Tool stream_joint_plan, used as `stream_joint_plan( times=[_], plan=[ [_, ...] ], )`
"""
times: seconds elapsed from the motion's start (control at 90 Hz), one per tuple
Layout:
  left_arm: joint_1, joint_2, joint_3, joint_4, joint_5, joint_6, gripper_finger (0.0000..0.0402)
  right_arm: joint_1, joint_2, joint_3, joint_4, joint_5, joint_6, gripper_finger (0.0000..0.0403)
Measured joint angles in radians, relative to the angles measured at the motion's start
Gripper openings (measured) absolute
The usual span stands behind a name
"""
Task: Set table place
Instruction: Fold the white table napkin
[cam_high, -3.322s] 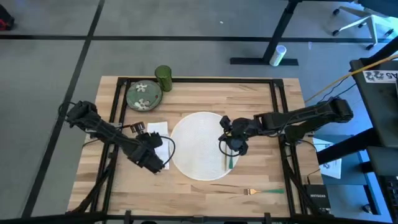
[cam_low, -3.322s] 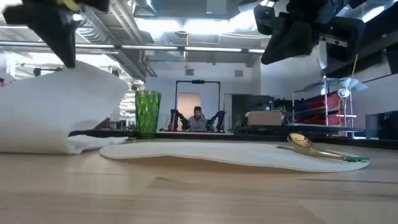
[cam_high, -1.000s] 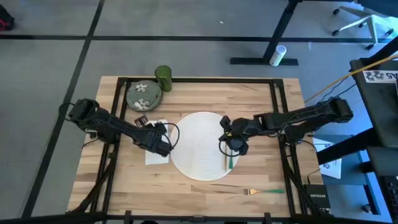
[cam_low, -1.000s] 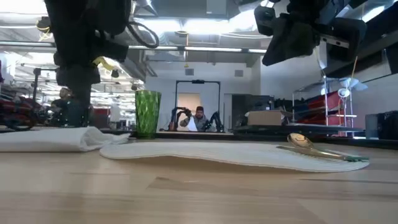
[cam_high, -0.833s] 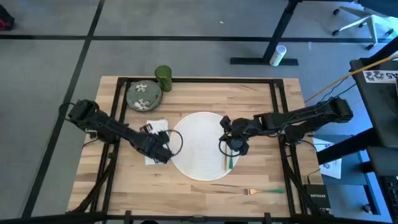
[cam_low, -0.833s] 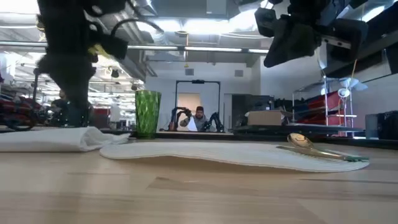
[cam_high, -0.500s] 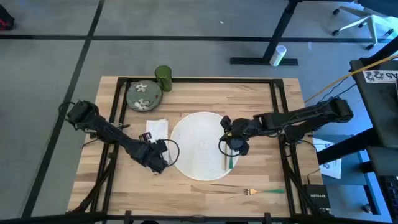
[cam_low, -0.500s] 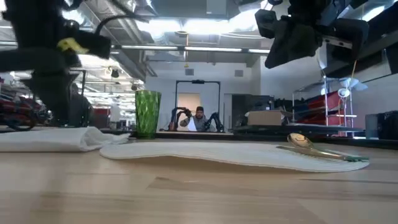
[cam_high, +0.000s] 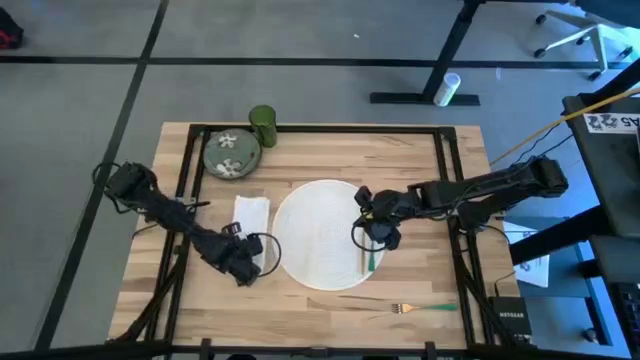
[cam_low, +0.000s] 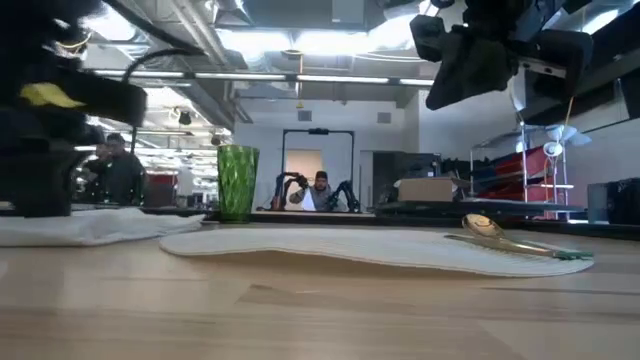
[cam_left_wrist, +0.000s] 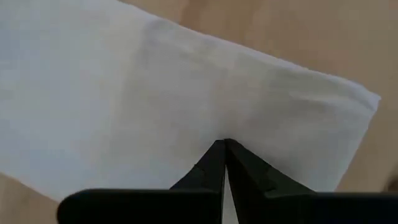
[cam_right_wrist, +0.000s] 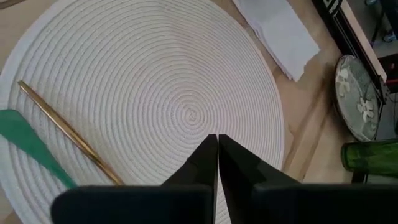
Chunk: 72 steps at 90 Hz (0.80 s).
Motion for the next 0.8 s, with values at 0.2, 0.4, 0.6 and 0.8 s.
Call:
stream_joint_plan(
  times=[0.2,0.4,0.6,0.8],
  plan=[
    [-0.027,0.003,0.038,-0.016,0.021,0.016,0.0,0.0,0.0,0.0,0.012,0.0,0.001,0.0],
    [-0.001,0.005,0.124,-0.044,-0.006,0.109,0.0,0.0,0.007,0.0,0.123,0.0,0.024,0.0],
    [0.008,0.004,0.163,-0.054,-0.023,0.138,0.0,-0.001,0.067,0.0,0.229,0.0,0.024,0.0],
    [-0.027,0.004,0.163,-0.041,0.0,0.139,0.0,-0.011,0.219,0.0,0.475,0.0,0.022,0.0]
  ],
)
